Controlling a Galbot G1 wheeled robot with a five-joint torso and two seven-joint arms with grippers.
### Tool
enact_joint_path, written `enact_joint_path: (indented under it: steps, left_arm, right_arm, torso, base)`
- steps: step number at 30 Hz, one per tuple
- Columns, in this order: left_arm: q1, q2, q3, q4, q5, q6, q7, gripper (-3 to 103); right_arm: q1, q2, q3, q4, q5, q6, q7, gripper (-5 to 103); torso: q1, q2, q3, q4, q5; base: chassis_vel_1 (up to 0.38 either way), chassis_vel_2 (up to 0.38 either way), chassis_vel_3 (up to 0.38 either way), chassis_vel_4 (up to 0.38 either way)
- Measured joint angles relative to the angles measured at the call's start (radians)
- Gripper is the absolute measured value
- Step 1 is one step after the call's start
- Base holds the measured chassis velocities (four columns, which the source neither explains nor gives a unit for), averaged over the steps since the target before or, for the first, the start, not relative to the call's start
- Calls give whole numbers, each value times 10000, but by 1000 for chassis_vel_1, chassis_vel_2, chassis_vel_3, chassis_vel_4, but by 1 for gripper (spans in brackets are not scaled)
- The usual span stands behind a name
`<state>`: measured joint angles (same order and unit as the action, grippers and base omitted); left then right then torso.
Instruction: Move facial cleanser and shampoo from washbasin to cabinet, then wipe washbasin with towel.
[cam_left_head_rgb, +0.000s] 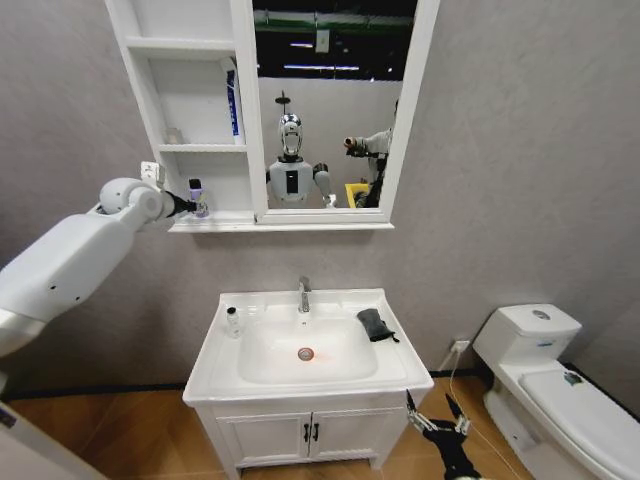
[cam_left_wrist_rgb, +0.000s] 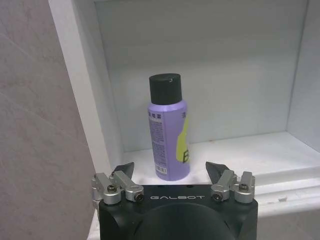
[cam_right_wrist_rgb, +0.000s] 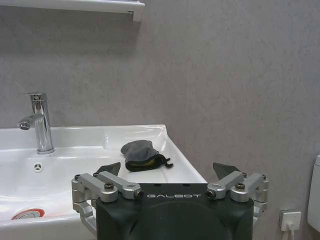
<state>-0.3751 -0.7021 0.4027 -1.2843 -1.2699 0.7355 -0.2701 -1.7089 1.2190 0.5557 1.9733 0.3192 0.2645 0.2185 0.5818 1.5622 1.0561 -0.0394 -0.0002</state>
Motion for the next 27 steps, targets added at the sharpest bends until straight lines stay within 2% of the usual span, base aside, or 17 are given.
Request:
enact_joint_path:
  steps: [2,4,5,6,7,8,9,11,13,15,16,17,19,23,24,25,27]
  left_arm:
    - [187,123,-150,-263,-21,1,15,83]
    - [530,302,-466,-729,-72,1,26,89]
    - [1027,606,-957,-1401,-168,1,74,97]
    - [1570,935,-1501,-2045,-236,-14,186,99]
    - [1570,935,-1501,-2045,-236,-14,186,99]
    - [2270,1311,-2221,-2717,-233,-134,381,100]
    - [2270,1311,-2221,-2717,-233,-134,381,100]
    - [4386,2170,-3868,-4238,257,-690,746,100]
    - [6874,2745,-5214,-5634,1069,-1631,775,100]
    - [7353,2786,-5400,-5839,1330,-1919,778,100]
    - [8674,2713,-5699,-6211,2182,-3042,761,100]
    - [8674,2713,-5699,-6211,2182,-3042,761,100]
    - [10164,1952,-6014,-6339,3347,-4330,687,101]
    - [11699,983,-6506,-6419,4232,-4957,519,99]
    - [12503,418,-6688,-6350,4784,-5233,522,99]
    - [12503,418,-6688,-6350,4784,-5233,522,99]
    - [13411,-447,-6766,-6081,5492,-5442,571,99]
  right_arm:
    - [1,4,-1,0,-6,-2,-2,100]
    - [-9,6,-1,0,-11,-3,-3,100]
    - [-29,6,8,0,-11,-3,-2,100]
    - [-44,6,22,0,-11,-3,-3,100]
    - [-44,6,22,0,-11,-3,-3,100]
    - [-50,2,32,-5,-11,-4,-3,100]
    - [-50,2,32,-5,-11,-4,-3,100]
    - [-27,-4,27,-17,-19,-14,-2,100]
    - [-21,43,16,10,-42,-50,0,100]
    - [-32,65,21,35,-44,-58,2,100]
    - [-150,156,96,109,-66,-58,10,100]
    - [-150,156,96,109,-66,-58,10,100]
    - [-410,359,265,239,-159,26,92,100]
    - [-516,457,329,397,-186,52,162,100]
    - [-548,460,364,496,-187,52,190,100]
    - [-548,460,364,496,-187,52,190,100]
    - [-582,459,418,628,-169,44,228,100]
  torso:
    - [-1,0,0,-2,2]
    - [0,0,1,-5,2]
    - [2,0,0,-9,2]
    - [1,0,0,-8,2]
    - [1,0,0,-8,2]
    - [1,0,0,-5,2]
    - [1,0,0,-5,2]
    - [-2,1,-2,11,4]
    - [-2,2,-2,11,-4]
    - [-3,2,-2,12,3]
    - [-4,3,-3,8,8]
    - [-4,3,-3,8,8]
    - [-2,2,-1,-14,-4]
    - [0,2,0,-14,4]
    - [0,1,0,-2,3]
    - [0,1,0,-2,3]
    - [-1,1,0,8,4]
  base:
    - [0,0,0,0]
    - [0,0,0,0]
    - [0,0,0,0]
    - [0,0,0,0]
    - [0,0,0,0]
    - [0,0,0,0]
    - [0,0,0,0]
    - [0,0,0,0]
    - [0,0,0,0]
    - [0,0,0,0]
    - [0,0,0,0]
    - [0,0,0,0]
    - [0,0,0,0]
    - [0,0,0,0]
    - [0,0,0,0]
    - [0,0,0,0]
    - [0,0,0,0]
